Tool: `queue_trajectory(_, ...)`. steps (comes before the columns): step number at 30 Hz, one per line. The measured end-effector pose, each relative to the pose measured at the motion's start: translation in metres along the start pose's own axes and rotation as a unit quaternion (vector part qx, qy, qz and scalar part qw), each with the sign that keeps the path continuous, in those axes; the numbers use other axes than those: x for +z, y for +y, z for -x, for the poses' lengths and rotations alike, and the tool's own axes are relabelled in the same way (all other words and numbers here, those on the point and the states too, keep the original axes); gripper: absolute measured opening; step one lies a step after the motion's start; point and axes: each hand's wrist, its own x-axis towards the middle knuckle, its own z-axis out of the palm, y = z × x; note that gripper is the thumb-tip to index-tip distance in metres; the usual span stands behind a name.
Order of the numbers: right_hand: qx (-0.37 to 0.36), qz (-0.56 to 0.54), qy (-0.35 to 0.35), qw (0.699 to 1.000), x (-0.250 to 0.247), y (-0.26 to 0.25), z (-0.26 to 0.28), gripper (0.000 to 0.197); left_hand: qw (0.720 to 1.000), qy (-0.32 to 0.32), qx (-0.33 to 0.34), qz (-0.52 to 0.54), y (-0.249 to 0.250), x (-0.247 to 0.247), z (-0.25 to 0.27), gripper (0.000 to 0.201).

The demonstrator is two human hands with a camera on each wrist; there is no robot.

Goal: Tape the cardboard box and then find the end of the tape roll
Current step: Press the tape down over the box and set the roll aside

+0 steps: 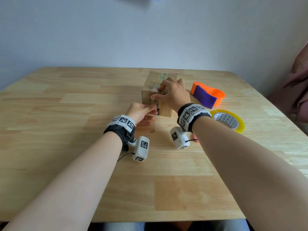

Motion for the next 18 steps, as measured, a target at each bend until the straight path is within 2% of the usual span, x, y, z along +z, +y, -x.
queue_trajectory(8,-0.007,0.023,0.001,1.0,0.0032,-0.0005,-0.0003,0.043,0.999,-0.035,-0.023,0.009,0.0012,-0.0067,0.0016,0.021)
queue_trajectory(18,-0.013,0.044,0.004,0.999,0.0057,-0.0017,0.0017,0.046,0.998,-0.042,-0.042,0.018,0.0035,-0.0078,0.0009,0.026)
